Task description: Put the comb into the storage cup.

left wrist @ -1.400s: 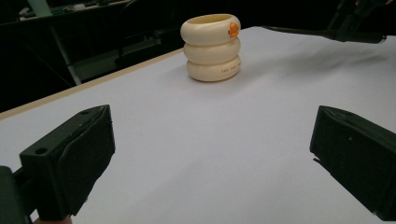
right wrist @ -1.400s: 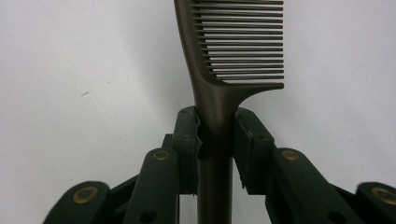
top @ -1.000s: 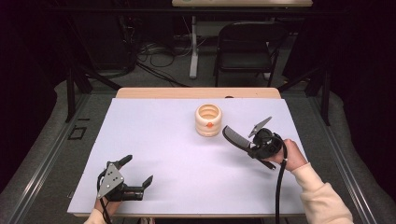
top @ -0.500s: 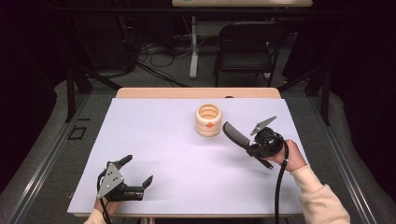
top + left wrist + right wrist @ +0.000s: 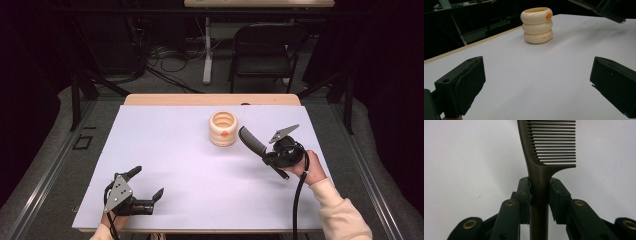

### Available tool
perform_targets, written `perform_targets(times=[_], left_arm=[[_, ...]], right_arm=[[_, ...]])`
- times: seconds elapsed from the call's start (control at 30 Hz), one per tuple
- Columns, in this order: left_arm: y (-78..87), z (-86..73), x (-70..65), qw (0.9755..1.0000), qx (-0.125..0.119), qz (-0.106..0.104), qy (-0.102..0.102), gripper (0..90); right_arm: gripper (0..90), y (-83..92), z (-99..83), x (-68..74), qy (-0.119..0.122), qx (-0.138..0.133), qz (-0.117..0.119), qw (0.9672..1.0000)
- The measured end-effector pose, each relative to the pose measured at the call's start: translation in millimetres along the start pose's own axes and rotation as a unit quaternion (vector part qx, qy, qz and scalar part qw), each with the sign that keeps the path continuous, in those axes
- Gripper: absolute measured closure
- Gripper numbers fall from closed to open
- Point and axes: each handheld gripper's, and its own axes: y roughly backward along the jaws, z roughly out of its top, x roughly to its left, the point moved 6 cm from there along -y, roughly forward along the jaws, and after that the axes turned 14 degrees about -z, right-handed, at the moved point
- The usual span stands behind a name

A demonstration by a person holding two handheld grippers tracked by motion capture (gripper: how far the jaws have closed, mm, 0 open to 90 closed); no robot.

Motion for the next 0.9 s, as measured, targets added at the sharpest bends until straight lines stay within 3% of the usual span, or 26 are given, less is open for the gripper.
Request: perform_targets(times=[0.9], left_arm=[[-0.4,0.1,-0.2,1.0000,0.000,-0.001,0.000,0.2]], right_arm=[[72.0,-1.3,5.5,3.8,-0.017,-0.036,-0.007,0.9992]])
